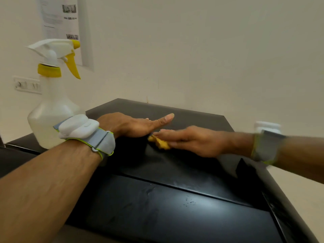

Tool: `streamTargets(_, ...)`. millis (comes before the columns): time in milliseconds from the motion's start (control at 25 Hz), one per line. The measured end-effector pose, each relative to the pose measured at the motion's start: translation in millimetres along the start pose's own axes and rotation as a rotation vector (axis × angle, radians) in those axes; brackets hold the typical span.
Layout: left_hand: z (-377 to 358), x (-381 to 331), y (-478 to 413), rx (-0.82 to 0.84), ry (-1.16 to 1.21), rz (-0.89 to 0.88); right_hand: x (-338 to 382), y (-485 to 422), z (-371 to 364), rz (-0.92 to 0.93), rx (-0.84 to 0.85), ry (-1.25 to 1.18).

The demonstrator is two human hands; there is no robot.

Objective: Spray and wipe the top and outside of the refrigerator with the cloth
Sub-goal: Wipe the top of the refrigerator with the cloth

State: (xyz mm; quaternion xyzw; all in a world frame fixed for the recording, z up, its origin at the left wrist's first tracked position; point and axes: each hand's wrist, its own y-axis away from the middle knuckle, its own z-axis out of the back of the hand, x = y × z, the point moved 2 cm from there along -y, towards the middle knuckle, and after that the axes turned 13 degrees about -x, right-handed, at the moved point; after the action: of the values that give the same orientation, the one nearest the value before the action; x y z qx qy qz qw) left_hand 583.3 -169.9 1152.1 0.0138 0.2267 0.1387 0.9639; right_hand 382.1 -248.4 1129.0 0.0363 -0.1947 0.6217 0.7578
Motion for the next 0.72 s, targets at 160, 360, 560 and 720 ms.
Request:
streamTargets(160, 0, 4, -5, -0.011, 0.022, 0.051, -21, 41, 43, -0.107, 0.084, -0.014)
streamTargets(360, -1, -2, 2, -0.003, -0.001, 0.034, -26, 16, 29, -0.132, 0.036, -0.06)
streamTargets(560, -2, -11, 11, -0.004, -0.029, 0.06, -11, 42, 42, 0.026, 0.235, -0.085)
streamTargets(720, -2, -13, 14, -0.009, -0.031, 0.057, -47, 21, 50, -0.182, 0.001, 0.076)
